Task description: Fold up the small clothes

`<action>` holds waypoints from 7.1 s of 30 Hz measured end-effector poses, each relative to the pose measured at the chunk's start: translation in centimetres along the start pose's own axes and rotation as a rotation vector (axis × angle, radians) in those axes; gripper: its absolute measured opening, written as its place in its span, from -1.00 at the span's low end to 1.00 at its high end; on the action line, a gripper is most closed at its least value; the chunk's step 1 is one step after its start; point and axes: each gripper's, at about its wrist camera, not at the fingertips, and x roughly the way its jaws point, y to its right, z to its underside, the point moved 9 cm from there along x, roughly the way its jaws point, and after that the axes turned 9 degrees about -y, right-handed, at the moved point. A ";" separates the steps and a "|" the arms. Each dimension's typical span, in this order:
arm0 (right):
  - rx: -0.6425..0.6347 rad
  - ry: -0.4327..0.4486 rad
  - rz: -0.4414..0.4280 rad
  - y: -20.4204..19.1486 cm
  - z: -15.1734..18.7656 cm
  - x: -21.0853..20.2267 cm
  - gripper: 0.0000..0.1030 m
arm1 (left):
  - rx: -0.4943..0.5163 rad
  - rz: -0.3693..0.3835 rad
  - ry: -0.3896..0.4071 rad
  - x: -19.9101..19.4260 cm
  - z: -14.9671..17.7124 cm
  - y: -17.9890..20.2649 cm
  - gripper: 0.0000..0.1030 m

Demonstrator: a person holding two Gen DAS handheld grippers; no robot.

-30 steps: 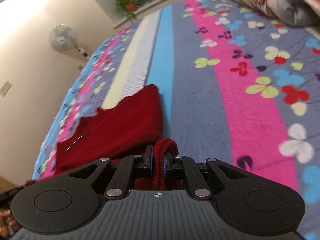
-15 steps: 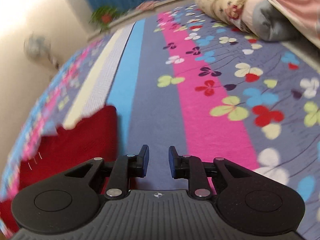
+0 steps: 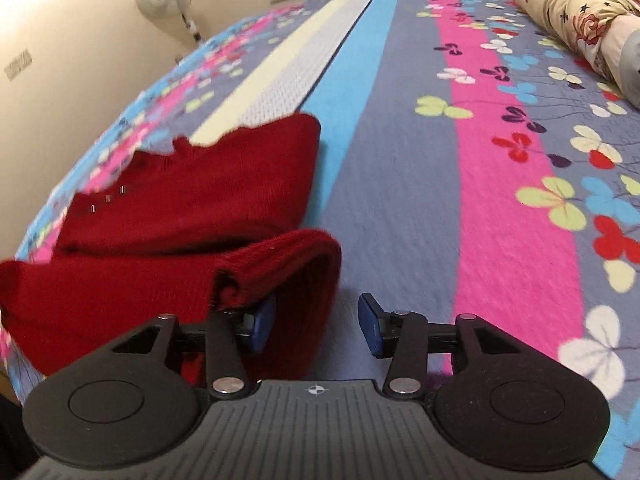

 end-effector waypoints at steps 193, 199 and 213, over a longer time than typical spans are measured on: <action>0.068 -0.059 0.234 -3.7 6.6 -1.1 -0.23 | -0.100 -0.100 -0.037 -2.7 7.0 3.9 -0.20; -0.008 -0.101 0.306 -4.7 7.2 0.2 -0.22 | -0.087 -0.122 -0.064 -2.1 7.3 3.6 -0.01; -0.054 0.082 0.327 -6.3 5.9 -1.8 -0.37 | -0.185 -0.274 0.160 -8.5 4.6 -1.2 0.24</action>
